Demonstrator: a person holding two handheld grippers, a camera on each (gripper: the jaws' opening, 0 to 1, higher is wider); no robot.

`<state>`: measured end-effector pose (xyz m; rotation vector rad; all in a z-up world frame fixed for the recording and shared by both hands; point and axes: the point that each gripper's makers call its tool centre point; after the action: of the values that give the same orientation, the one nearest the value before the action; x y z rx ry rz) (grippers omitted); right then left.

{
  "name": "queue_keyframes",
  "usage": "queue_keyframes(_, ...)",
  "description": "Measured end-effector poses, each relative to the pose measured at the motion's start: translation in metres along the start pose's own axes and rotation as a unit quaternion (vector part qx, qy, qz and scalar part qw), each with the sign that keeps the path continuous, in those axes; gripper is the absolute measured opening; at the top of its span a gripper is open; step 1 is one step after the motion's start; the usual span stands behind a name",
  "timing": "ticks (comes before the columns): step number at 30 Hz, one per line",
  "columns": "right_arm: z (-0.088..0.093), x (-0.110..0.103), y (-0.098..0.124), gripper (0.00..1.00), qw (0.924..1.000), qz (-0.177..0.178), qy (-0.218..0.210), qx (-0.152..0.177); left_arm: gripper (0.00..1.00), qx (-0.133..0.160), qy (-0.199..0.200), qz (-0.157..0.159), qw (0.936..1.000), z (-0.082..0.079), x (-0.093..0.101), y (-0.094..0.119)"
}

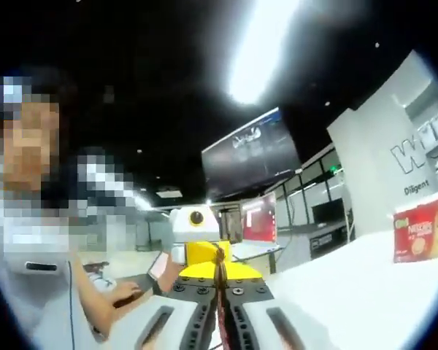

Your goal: Tear open the coffee pouch, take out the coffee, and pour the coffee from the pouch into the cup

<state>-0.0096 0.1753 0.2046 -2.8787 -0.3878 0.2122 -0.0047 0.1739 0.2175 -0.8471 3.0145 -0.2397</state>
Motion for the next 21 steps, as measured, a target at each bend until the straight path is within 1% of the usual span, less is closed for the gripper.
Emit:
queue_keyframes(1,0.001,-0.002,-0.002,0.02,1.0,-0.003,0.001,-0.002,0.03,-0.006,-0.005,-0.001,1.0,0.0,0.002,0.002)
queue_keyframes(2,0.0,-0.004,-0.004,0.02,1.0,-0.005,0.004,0.0,0.03,-0.008,-0.028,-0.013,0.9995,-0.003,0.001,0.004)
queue_keyframes(5,-0.002,-0.005,-0.006,0.04,0.9998,-0.008,0.014,0.011,0.02,-0.008,-0.043,-0.027,0.9986,-0.008,0.003,0.006)
queue_keyframes(6,-0.003,-0.006,-0.007,0.07,0.9998,-0.01,0.015,0.013,0.02,-0.006,-0.044,-0.028,0.9986,-0.009,0.004,0.008)
queue_keyframes(7,-0.001,-0.004,-0.007,0.09,0.9998,-0.007,0.018,0.011,0.02,-0.003,-0.039,-0.03,0.9988,-0.012,0.003,0.011)
queue_keyframes(8,0.001,-0.003,-0.007,0.09,0.9998,-0.004,0.02,0.005,0.02,0.0,-0.026,-0.024,0.9994,-0.013,0.005,0.013)
queue_keyframes(10,0.004,-0.005,-0.006,0.09,0.9998,-0.008,0.019,0.0,0.02,-0.004,-0.014,-0.022,0.9997,-0.009,0.005,0.016)
queue_keyframes(11,0.004,-0.005,-0.006,0.09,0.9998,-0.008,0.018,0.0,0.02,-0.011,-0.008,-0.019,0.9997,-0.006,0.006,0.016)
queue_keyframes(13,0.006,-0.008,-0.006,0.1,0.9998,-0.013,0.017,-0.002,0.02,-0.016,-0.007,-0.013,0.9998,-0.001,0.008,0.016)
queue_keyframes(15,0.009,-0.011,-0.007,0.1,0.9996,-0.02,0.02,-0.009,0.02,-0.022,0.002,0.002,0.9998,0.003,0.013,0.016)
queue_keyframes(17,0.015,-0.016,-0.008,0.11,0.9991,-0.032,0.017,-0.021,0.02,-0.023,0.002,0.005,0.9997,0.005,0.014,0.016)
queue_keyframes(18,0.021,-0.017,-0.01,0.1,0.9986,-0.035,0.019,-0.034,0.02,-0.025,0.004,0.006,0.9997,0.006,0.014,0.016)
queue_keyframes(20,0.025,-0.02,-0.011,0.07,0.9983,-0.038,0.021,-0.039,0.03,-0.029,0.007,0.007,0.9995,0.008,0.015,0.016)
queue_keyframes(21,0.026,-0.021,-0.011,0.07,0.9981,-0.042,0.019,-0.041,0.03,-0.031,0.009,0.007,0.9994,0.01,0.015,0.016)
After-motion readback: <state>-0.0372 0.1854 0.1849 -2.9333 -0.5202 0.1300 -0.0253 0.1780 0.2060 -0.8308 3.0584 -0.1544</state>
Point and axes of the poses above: the point that each gripper's makers call its tool centre point, and the gripper's own axes: y roughly backward along the fingers, x roughly to its right, z roughly out of its underside, and after that the axes turned 2 degrees about -y, right-handed
